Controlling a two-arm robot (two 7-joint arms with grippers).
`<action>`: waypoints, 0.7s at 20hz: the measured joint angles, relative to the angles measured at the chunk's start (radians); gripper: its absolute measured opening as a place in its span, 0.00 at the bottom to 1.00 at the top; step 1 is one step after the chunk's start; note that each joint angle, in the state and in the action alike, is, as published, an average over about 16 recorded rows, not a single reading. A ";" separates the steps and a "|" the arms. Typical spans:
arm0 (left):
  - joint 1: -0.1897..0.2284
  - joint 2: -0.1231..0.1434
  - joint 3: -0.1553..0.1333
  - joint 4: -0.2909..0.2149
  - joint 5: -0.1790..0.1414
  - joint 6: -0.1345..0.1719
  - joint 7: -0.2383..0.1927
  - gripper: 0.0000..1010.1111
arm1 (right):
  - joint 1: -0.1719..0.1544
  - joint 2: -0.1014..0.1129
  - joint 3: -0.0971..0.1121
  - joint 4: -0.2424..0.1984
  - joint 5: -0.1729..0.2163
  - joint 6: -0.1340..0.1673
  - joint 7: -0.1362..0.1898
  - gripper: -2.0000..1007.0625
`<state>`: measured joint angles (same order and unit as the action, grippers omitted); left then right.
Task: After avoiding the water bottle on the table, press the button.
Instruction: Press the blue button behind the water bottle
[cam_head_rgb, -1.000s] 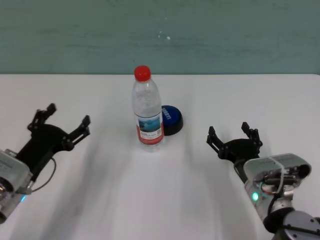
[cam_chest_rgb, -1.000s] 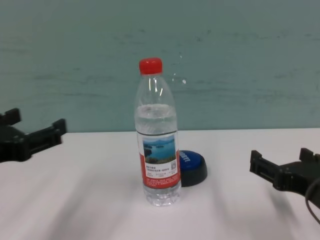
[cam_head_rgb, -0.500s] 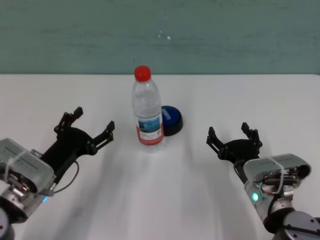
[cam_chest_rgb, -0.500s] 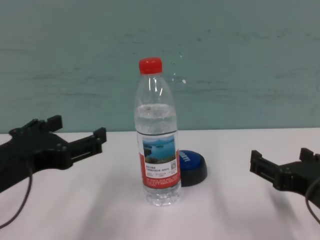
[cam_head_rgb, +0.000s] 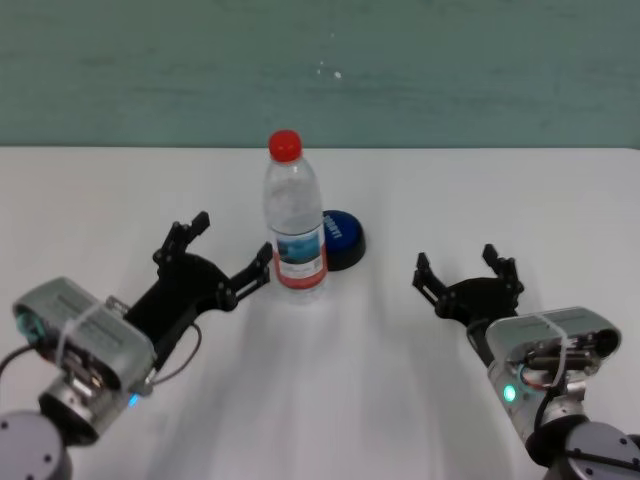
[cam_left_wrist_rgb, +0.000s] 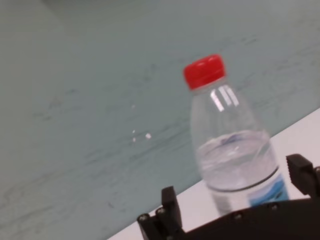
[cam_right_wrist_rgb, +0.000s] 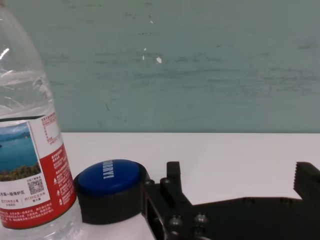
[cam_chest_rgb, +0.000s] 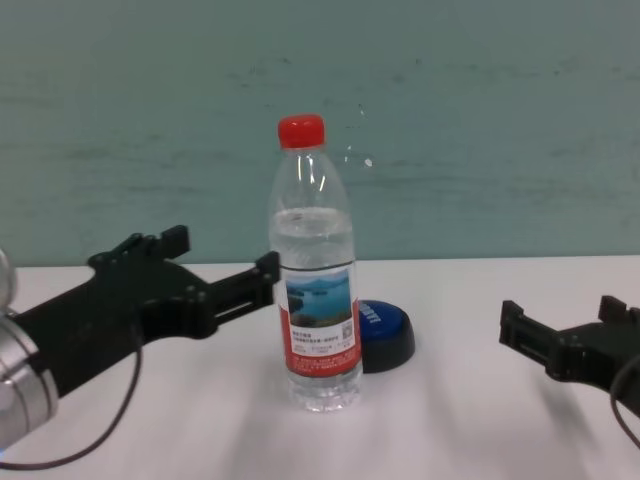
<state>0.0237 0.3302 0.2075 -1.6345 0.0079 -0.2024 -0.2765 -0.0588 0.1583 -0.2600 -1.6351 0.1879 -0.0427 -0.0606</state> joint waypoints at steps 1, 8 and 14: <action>0.004 -0.003 0.004 -0.004 0.005 -0.001 0.005 0.99 | 0.000 0.000 0.000 0.000 0.000 0.000 0.000 1.00; 0.041 -0.028 0.019 -0.031 0.042 -0.005 0.045 0.99 | 0.000 0.000 0.000 0.000 0.000 0.000 0.000 1.00; 0.071 -0.039 0.018 -0.040 0.054 -0.009 0.058 0.99 | 0.000 0.000 0.000 0.000 0.000 0.000 0.000 1.00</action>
<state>0.0942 0.2911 0.2257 -1.6747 0.0622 -0.2110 -0.2187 -0.0588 0.1583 -0.2600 -1.6351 0.1879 -0.0427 -0.0605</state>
